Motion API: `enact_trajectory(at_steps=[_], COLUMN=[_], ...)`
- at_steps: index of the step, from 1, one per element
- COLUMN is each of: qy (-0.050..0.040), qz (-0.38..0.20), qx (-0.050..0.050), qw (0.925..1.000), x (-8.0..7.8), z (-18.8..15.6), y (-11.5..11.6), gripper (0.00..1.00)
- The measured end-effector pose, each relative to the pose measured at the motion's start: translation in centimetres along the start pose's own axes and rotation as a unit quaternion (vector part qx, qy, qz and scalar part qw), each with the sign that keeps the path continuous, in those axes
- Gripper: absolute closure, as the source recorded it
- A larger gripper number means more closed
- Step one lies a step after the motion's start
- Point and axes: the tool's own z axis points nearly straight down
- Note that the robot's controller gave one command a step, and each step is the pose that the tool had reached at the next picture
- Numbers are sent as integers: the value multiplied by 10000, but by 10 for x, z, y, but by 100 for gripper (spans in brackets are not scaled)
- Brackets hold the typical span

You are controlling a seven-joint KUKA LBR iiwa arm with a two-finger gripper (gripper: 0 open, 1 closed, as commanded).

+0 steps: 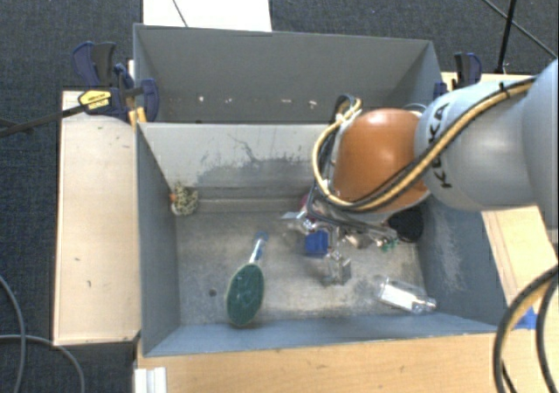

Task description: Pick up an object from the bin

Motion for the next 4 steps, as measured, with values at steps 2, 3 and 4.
enact_trajectory(at_steps=[2, 3, 4], qy=[-19, -21, 3], qz=[-1774, -1706, -3210], qx=[0, -13, -2], qw=[9841, 9853, 9471], x=[-24, -25, -19], z=[-3, -3, -2], y=[-17, -17, -14], gripper=[0, 0, 0])
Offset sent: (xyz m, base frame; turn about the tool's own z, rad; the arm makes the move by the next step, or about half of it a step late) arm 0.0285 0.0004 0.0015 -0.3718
